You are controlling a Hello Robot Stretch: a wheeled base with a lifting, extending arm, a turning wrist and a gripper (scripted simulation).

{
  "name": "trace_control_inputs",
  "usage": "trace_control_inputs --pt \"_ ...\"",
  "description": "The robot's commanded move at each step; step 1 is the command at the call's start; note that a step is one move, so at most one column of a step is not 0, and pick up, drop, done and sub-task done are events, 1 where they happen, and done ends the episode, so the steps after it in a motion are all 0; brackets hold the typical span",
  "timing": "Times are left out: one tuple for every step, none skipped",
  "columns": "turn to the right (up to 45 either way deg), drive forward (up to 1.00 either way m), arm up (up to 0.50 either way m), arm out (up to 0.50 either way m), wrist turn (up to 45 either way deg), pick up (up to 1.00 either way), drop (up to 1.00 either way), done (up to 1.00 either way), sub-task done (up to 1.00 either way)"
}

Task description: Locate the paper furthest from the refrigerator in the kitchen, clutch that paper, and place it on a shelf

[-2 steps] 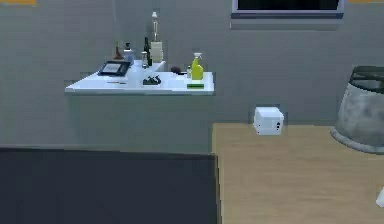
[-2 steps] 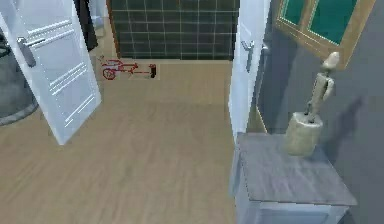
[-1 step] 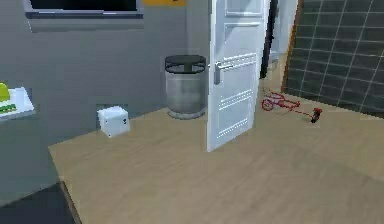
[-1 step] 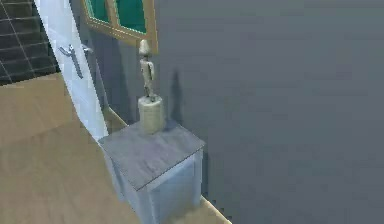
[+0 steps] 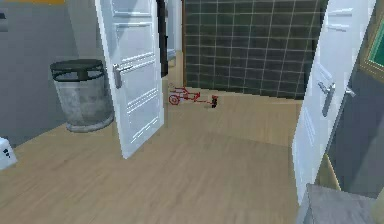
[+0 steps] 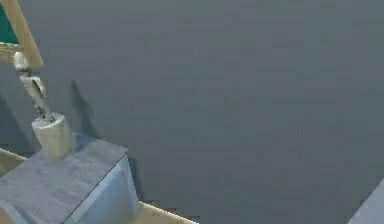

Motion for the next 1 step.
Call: trace_control_inputs --pt "0.0 0.45 0.0 0.0 0.0 0.0 0.0 0.0 0.0"
